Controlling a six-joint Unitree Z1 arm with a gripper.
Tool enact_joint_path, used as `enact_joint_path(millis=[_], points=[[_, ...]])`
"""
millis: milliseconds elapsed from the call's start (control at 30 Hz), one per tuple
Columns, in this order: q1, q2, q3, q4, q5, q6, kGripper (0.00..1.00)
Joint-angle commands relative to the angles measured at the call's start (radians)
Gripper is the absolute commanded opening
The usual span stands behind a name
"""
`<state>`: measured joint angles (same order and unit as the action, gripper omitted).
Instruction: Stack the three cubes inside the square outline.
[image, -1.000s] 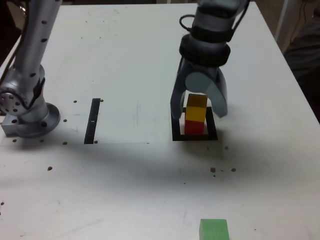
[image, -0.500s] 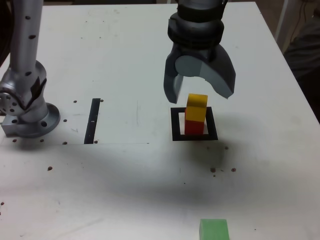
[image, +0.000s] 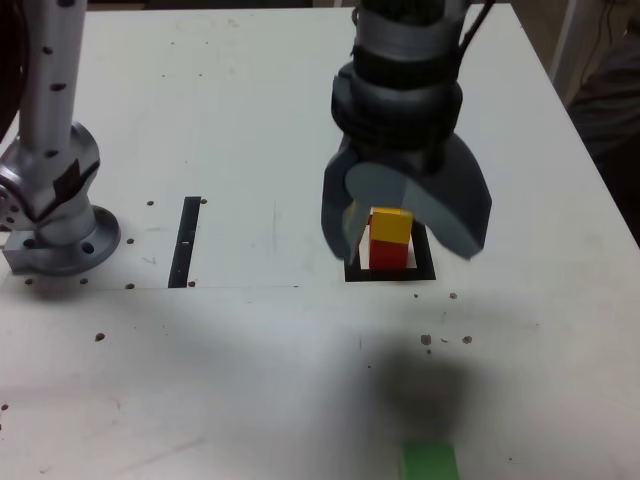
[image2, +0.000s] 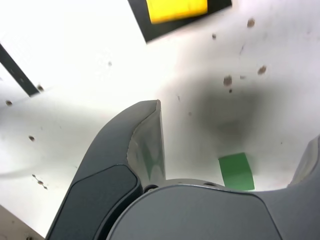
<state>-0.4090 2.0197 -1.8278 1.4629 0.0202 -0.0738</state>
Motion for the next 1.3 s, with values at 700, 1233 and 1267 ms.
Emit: enact_joint_path(millis=[700, 1233, 1267], points=[[-0.195, 0.13, -0.124, 0.026, -0.064, -0.289, 0.99], [-0.245, 0.187, -0.173, 0.021, -0.09, -0.347, 0.99], [-0.246, 0.19, -0.176, 0.02, -0.092, -0.349, 0.99]])
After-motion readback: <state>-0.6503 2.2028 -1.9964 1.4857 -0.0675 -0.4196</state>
